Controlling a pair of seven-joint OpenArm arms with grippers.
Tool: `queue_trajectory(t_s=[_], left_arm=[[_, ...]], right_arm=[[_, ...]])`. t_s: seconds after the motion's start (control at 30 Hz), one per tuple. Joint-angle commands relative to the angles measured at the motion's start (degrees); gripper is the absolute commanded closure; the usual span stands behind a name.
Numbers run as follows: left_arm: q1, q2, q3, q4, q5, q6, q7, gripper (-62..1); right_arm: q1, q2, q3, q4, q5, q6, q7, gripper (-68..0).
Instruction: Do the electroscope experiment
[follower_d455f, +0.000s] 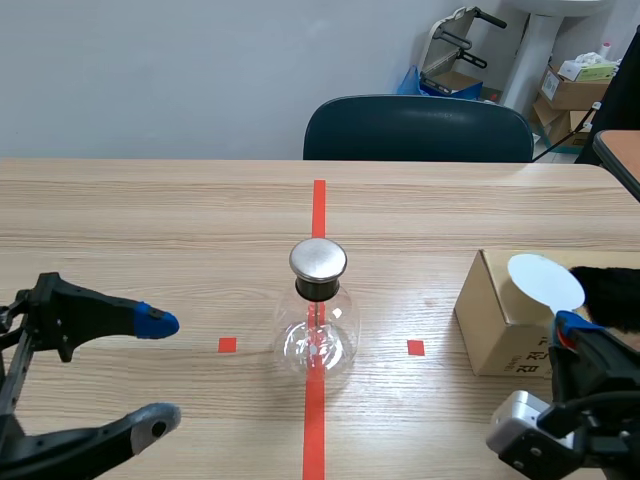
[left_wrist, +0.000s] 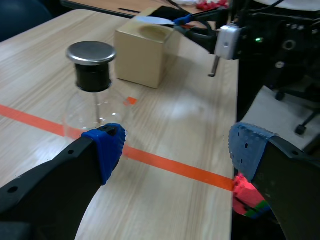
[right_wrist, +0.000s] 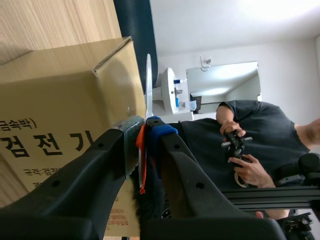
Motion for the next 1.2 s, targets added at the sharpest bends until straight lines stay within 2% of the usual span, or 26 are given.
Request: queue_trajectory(t_s=[0.0,0.07,0.27,0.4,0.83,0.93,1.17], left_arm=[[0.83,-1.55,-0.04,1.95,-1.33,0.07,-0.87,-45.5],[2.01,-3.93,-0.04,4.0,-2.89,0.07,-1.81,-45.5],[4.79,-9.62,-0.04,8.74,-2.93,0.07,-5.31,-45.5],[6.6,-12.13,-0.04,10.49,-2.93,0.07,-6.29,-45.5],[7.74,-14.58,-0.04,12.2,-2.91,0.07,-8.35,-45.4],[7.74,-14.62,-0.04,12.28,-2.91,0.07,-8.35,-45.4],[7.74,-14.62,-0.04,12.28,-2.91,0.07,-8.31,-45.4]], right_arm=[[0.46,0.28,0.48,0.02,-0.83,-3.5,-0.7,-1.8],[0.17,-0.17,0.48,-0.33,-2.29,-3.5,-1.77,-1.8],[0.31,-0.26,0.48,-1.22,-6.71,-3.5,-5.86,-1.8],[0.37,-0.28,0.46,-1.62,-8.04,-3.5,-5.95,-1.7],[0.37,-0.28,0.04,-1.62,-7.78,-3.5,-6.01,-3.2],[0.37,-0.28,0.04,-1.62,-7.8,-3.5,-5.99,-13.1],[0.37,-0.26,0.04,-1.62,-7.8,-3.5,-5.99,-47.3]])
